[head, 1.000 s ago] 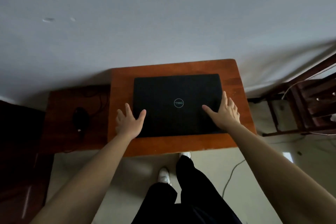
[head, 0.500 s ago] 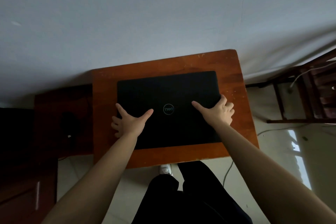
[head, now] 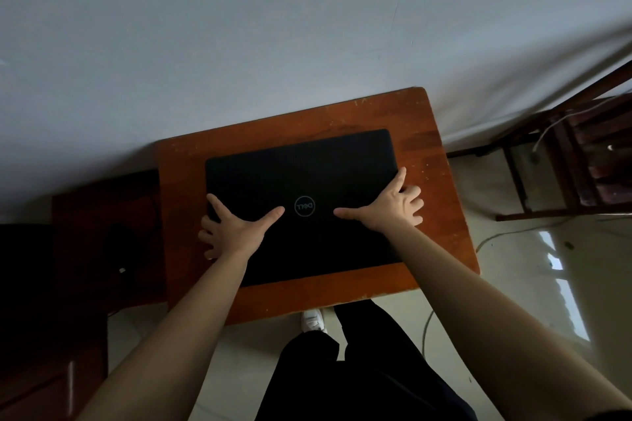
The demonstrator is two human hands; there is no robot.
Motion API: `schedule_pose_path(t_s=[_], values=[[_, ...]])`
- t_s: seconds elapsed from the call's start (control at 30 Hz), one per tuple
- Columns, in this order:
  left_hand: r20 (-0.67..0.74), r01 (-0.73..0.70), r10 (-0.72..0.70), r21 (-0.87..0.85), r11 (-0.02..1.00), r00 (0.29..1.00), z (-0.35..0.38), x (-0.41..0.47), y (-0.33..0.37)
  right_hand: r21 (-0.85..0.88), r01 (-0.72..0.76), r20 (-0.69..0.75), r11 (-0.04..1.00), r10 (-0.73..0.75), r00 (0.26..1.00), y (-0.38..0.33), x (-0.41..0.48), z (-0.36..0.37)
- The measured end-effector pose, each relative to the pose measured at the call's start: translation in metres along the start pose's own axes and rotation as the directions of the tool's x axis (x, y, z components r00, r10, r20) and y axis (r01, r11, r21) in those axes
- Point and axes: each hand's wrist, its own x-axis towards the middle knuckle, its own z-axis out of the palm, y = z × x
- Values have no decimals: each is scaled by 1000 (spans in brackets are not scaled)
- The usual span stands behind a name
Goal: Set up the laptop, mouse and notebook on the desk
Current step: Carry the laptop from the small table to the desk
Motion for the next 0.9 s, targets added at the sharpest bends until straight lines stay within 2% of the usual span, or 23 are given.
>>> schedule_pose_path(t_s=[0.17,0.53,0.73,0.9], values=[[21,-20,20,3,1000,1000,-4,6,8,-16,2,-30,1000,-2,1000,-4,-2,5],[4,-19,19,-20,1000,1000,-4,9,1,64,61,-132,996,-52,990,-1,-5,14],[55,21,-23,24,999,998,-15,11,5,8,60,-43,998,-60,997,-1,5,-9],[46,-7,6,31,999,999,-10,2,-5,-1,99,-74,995,-99,992,5,-3,-5]])
